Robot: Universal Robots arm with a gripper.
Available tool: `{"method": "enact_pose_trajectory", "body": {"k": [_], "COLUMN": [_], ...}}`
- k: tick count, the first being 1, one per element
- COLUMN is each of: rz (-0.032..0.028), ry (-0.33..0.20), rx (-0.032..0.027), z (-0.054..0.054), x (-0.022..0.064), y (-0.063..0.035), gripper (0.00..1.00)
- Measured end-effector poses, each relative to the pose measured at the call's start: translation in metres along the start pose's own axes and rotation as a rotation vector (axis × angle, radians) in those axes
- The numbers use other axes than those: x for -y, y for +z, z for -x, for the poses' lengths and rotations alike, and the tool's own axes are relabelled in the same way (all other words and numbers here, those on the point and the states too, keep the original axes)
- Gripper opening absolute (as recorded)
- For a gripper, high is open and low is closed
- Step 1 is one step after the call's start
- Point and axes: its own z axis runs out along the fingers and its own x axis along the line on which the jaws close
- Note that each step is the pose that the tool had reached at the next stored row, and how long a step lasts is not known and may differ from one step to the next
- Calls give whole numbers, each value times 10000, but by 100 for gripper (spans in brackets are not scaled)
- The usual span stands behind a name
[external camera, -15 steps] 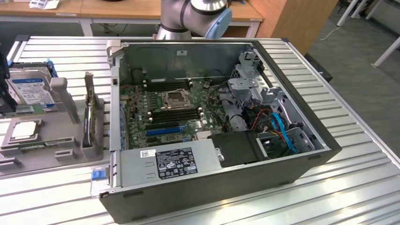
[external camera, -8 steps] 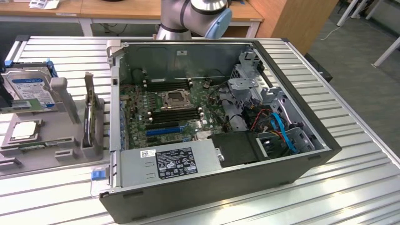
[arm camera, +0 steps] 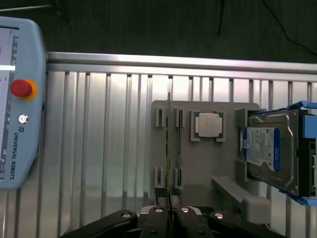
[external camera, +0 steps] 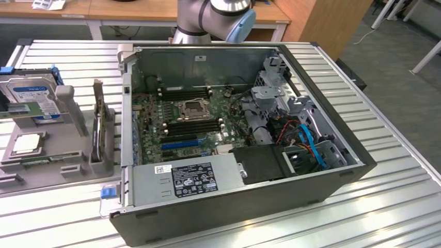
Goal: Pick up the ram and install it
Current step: 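Pick up the ram and move it above insertion slot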
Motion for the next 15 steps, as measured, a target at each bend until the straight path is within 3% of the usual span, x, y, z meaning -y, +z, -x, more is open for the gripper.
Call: {"method": "enact_pose_trajectory", "body": {"k": [7, 15], "rz": [-1, 0], "ry": [0, 0], "rx": [1, 0], "z": [2, 2], "x": [-4, -4], "y": [-85, -88], "gripper": [11, 11]}}
